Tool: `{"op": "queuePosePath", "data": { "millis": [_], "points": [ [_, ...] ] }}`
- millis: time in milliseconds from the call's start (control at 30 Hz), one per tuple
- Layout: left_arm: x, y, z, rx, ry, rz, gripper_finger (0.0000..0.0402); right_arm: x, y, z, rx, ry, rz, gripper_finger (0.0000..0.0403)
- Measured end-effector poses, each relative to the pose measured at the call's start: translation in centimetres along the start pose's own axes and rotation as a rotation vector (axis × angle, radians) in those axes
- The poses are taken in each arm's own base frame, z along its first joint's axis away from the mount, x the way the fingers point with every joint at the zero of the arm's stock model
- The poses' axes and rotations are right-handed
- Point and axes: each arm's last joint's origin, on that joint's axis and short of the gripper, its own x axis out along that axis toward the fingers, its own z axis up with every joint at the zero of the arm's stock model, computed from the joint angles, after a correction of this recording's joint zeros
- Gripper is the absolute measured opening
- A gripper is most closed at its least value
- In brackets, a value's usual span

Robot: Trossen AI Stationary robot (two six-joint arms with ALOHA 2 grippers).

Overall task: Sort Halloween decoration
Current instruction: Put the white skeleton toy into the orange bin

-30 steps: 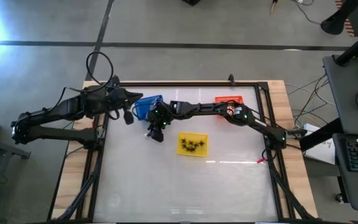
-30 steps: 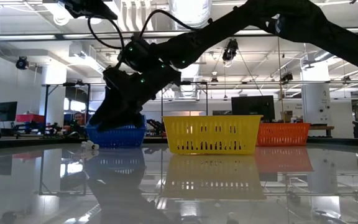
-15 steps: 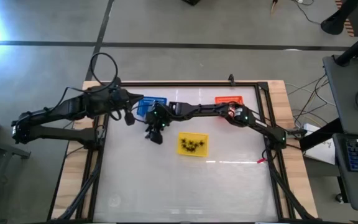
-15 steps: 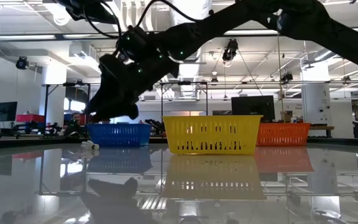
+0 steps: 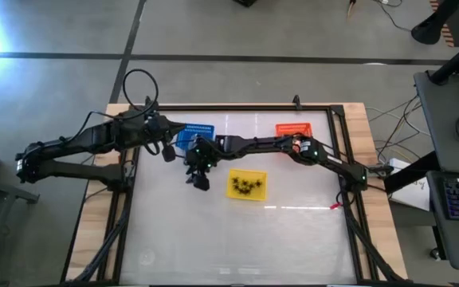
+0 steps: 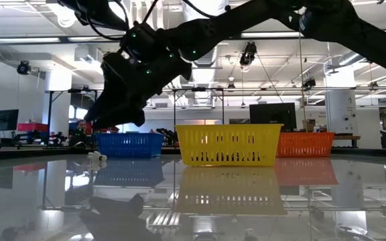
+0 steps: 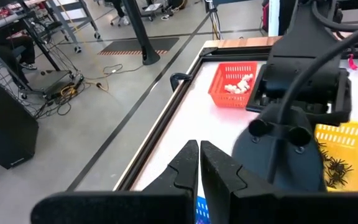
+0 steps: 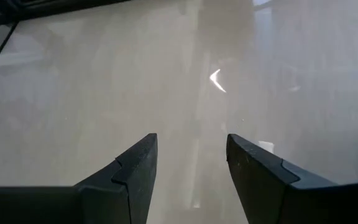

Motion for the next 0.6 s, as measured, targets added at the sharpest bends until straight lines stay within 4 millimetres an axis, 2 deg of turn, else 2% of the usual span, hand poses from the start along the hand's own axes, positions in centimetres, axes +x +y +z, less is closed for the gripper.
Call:
{"op": "queuePosePath", "data": {
  "millis": [433,600],
  "points": [
    [0.0,0.0,0.0,-0.013,0.001,0.005,0.0,0.8,-0.5,-1.4,0.002,0.011,-0.03,0.0185],
    [0.0,0.0,0.0,-0.025,0.001,0.005,0.0,1.0,-1.1,-2.0,0.007,0.023,-0.149,0.0185]
  ]
}}
